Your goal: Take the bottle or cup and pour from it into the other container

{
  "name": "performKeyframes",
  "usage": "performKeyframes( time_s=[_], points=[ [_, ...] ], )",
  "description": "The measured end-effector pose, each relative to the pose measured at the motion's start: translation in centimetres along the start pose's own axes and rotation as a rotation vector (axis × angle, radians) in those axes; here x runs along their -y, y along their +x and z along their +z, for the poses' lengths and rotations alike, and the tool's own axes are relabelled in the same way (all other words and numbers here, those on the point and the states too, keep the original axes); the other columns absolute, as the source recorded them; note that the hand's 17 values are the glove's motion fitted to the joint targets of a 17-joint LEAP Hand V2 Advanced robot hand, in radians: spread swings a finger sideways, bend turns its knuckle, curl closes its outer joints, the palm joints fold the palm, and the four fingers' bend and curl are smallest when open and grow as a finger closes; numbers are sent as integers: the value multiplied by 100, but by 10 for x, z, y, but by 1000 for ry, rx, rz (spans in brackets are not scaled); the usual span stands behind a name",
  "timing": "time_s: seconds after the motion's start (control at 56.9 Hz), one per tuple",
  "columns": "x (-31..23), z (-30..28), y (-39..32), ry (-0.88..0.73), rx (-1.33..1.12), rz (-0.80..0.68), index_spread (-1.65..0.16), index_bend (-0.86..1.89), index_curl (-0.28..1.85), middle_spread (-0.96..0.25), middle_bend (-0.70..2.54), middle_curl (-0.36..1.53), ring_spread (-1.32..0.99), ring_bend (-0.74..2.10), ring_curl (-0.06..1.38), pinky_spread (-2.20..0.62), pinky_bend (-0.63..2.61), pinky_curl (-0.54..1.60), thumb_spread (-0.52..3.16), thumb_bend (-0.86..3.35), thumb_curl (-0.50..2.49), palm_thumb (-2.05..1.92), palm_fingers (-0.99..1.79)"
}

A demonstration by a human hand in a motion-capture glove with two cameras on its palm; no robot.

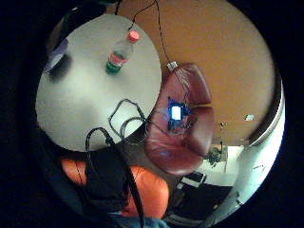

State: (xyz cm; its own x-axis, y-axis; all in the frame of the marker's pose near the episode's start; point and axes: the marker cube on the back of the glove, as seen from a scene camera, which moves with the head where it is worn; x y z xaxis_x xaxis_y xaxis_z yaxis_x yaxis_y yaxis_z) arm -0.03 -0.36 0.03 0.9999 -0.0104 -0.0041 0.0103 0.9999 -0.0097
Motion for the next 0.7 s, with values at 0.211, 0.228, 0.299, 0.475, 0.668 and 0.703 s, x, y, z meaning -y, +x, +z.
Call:
performKeyframes(
  time_s=[0.211, 0.228, 0.299, 0.475, 0.668, 0.703],
  points=[
    [13, 7, -9, -37, 45, 29, -35, 15, 14, -8, 18, 12, -7, 35, 15, 18, 46, 21, 76, 24, 22, 63, 23],
    [14, 8, -9, -37, 47, 30, -35, 15, 15, -8, 18, 13, -7, 36, 15, 19, 46, 22, 78, 23, 23, 64, 23],
    [18, 11, -12, -39, 46, 24, -37, 16, 17, -9, 19, 15, -7, 36, 17, 20, 46, 23, 83, 20, 26, 65, 21],
    [23, 14, -10, -55, 29, -1, -38, 15, 21, -9, 18, 20, -8, 37, 20, 21, 45, 27, 90, 11, 31, 69, 19],
    [31, 17, 6, -32, 31, 1, -39, 15, 23, -9, 18, 23, -7, 37, 22, 21, 46, 29, 94, 3, 35, 72, 17],
    [33, 18, 10, -29, 29, -1, -39, 15, 23, -9, 18, 23, -7, 37, 23, 21, 46, 30, 94, 1, 35, 73, 17]
  ],
)
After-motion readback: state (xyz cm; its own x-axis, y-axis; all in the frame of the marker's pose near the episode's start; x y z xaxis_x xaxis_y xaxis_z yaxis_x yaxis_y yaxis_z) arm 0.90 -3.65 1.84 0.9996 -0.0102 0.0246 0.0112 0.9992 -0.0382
